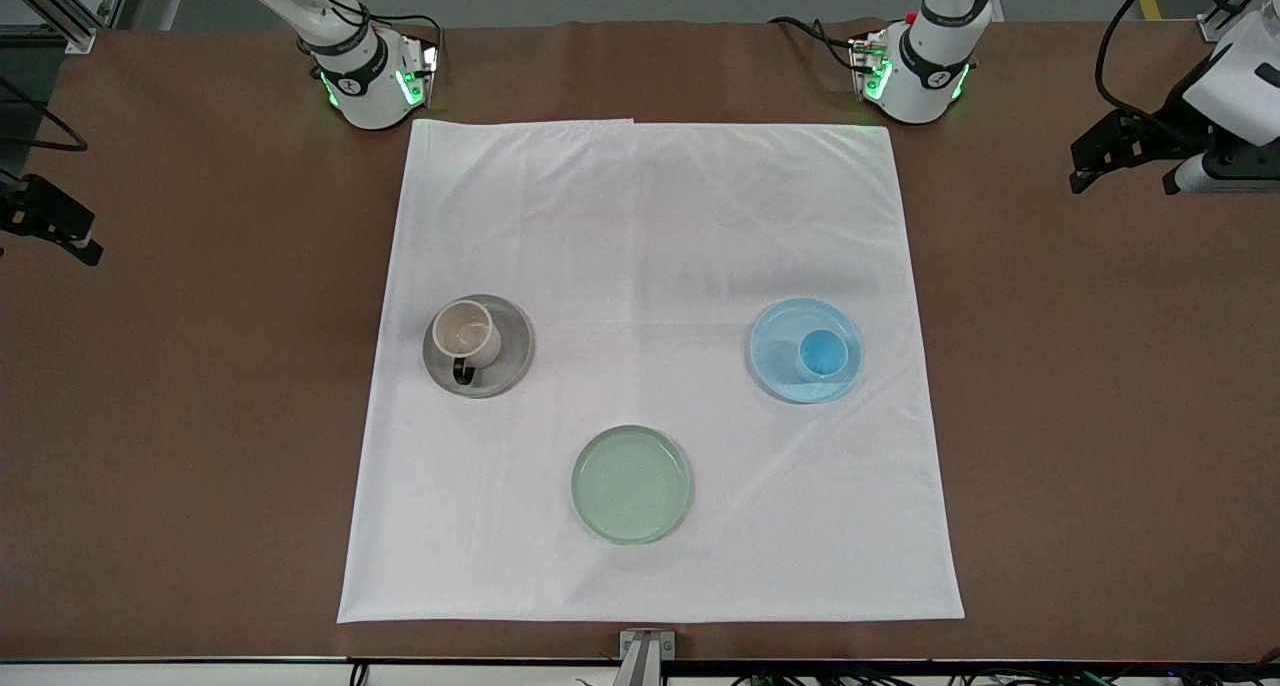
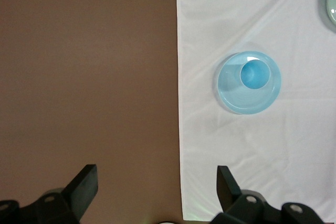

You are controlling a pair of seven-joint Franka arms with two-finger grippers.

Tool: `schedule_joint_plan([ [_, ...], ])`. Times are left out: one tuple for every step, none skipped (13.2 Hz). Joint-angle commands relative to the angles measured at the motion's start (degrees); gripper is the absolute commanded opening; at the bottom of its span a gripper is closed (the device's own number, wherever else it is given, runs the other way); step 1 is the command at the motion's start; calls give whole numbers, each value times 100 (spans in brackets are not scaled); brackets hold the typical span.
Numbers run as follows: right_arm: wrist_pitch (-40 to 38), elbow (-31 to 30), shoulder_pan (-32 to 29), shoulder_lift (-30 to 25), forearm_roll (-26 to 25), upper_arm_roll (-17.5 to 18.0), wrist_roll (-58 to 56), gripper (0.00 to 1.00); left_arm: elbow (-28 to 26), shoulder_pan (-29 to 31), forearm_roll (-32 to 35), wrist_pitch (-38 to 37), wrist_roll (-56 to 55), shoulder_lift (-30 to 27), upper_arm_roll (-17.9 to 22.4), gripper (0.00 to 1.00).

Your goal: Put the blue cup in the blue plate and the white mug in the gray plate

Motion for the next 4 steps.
schedule_joint_plan([
  [-193, 119, -35, 64, 5, 16, 48, 100, 271, 9, -2, -181, 93, 172, 0, 100],
  [-220, 119, -44, 64, 5, 7, 48, 100, 262, 9, -2, -181, 93, 172, 0, 100],
  [-220, 128, -53, 64, 5, 7, 57, 100, 262, 9, -2, -181, 93, 172, 0, 100],
  [-220, 128, -53, 64, 5, 7, 109, 100, 262, 9, -2, -181, 93, 172, 0, 100],
])
